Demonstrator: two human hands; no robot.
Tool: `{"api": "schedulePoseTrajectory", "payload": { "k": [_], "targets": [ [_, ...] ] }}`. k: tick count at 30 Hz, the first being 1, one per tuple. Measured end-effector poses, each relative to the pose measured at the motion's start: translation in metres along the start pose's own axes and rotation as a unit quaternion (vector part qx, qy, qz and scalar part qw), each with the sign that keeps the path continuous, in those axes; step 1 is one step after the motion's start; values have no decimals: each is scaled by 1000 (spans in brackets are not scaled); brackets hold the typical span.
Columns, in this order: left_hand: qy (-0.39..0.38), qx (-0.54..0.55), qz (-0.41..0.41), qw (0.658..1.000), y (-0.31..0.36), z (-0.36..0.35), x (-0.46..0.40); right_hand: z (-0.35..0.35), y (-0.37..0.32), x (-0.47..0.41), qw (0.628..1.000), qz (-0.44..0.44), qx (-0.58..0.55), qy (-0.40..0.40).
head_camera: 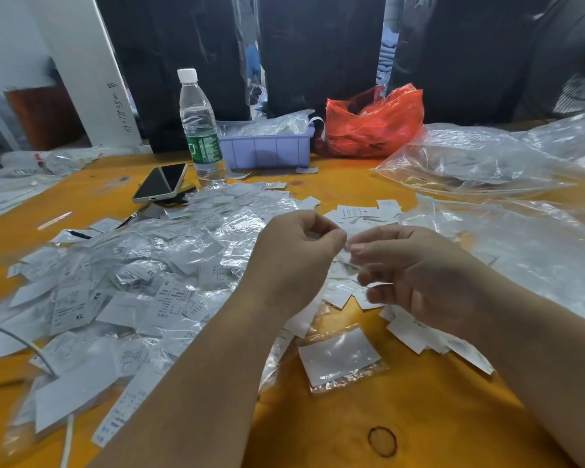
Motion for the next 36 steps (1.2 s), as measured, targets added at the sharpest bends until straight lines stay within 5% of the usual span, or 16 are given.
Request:
{"api": "schedulePoseTrajectory", "payload": {
  "k": [8, 15, 21, 27, 36],
  "targets": [
    [-19, 53, 32, 998, -3, -7, 2, 21, -11, 2, 992, 65, -86, 69],
    [2, 73, 16, 997, 0, -3, 1, -2, -5, 0, 996, 33, -70, -43],
    [-2, 83, 26, 996, -1, -3, 1, 10, -9, 1, 998, 45, -42, 16],
    [-30, 99, 51, 993, -3, -10, 3, 0, -5, 2, 1000, 27, -7, -11],
    [-29, 121, 11, 992, 1, -10, 0, 24, -14, 1, 992, 58, -97, 51]
  ]
}}
Point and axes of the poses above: each hand's wrist, its own x-axis away from the middle knuckle, its own z-axis out of the back of the hand, y = z × x, the point moved 9 cm from there along -x, towards the middle knuckle, and after that the axes turned 15 degrees about -z, right-handed, at the moved point
